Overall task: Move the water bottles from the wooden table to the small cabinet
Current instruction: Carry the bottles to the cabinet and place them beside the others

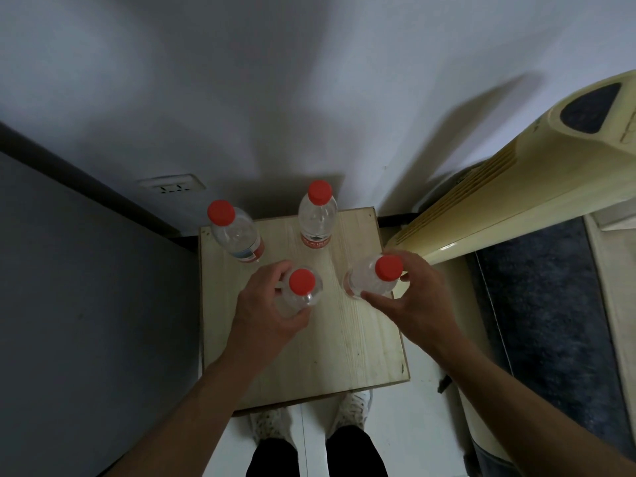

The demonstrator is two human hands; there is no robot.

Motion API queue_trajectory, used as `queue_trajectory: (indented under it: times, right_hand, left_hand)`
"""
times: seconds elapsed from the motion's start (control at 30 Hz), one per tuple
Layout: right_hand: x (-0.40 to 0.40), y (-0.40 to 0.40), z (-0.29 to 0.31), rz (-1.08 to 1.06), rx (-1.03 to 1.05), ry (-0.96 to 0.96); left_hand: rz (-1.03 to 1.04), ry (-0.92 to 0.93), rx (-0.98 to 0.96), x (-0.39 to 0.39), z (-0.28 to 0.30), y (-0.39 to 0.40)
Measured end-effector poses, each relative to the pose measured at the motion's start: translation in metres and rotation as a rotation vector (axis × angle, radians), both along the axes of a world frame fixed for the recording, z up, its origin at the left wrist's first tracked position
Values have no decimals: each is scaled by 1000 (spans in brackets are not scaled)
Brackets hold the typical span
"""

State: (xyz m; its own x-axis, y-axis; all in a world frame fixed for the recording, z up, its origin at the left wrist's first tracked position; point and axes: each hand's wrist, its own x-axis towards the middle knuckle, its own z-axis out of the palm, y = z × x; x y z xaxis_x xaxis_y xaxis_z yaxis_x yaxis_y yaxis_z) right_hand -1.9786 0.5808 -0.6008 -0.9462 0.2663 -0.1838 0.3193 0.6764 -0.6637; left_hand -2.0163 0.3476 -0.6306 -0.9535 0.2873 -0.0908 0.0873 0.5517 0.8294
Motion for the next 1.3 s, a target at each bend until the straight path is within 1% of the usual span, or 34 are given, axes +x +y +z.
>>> queue_trajectory:
  times: [0.17,0.27,0.53,0.77,0.97,1.13,1.2,1.3]
  right_hand:
    - [19,-3,-2,-12,-19,-18]
    - [18,-2,-3,-51,-30,2]
    - [14,4,-2,-32,-22,27]
    - [11,3,-3,-41,-22,2]
    - [14,8,-1,-68,-21,-69]
    - [11,13,25,-70,-24,-125]
    - [9,13,44,-76,-42,-116]
    - [1,10,79,-59,-47,-80]
  left_hand:
    - [22,11,20,2,-1,0]
    - [30,10,22,2,2,1]
    - [42,2,32,3,2,2]
    - [49,-14,9,3,2,2]
    - [34,-50,-9,1,8,3]
    - [40,-130,-15,3,30,2]
    - [66,-161,-9,4,50,7]
    - [56,-129,-19,0,88,13]
